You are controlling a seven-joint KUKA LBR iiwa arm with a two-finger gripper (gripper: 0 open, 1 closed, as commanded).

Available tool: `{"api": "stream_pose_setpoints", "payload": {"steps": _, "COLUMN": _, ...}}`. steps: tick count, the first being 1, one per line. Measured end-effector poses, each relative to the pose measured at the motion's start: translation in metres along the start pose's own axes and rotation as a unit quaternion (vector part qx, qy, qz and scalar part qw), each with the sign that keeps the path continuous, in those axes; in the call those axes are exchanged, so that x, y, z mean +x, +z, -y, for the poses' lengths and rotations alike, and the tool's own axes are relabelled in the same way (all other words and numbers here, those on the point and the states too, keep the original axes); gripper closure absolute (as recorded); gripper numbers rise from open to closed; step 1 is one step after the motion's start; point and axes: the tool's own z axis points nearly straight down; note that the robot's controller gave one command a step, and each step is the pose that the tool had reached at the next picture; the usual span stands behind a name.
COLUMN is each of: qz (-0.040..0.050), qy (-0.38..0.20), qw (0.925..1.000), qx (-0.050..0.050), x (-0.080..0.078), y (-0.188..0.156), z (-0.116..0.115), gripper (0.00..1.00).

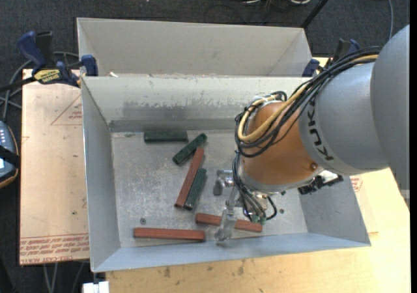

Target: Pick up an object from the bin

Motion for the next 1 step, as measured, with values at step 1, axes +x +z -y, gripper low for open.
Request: {"api": "stream_pose_setpoints", "payload": {"steps": 1, "qz": -0.0003, "qy": 0.092, "qw": 0.9958, "qx": 0.001, "x": 0.0037, "y": -0.0185, "z": 0.0292, "gripper": 0.0}}
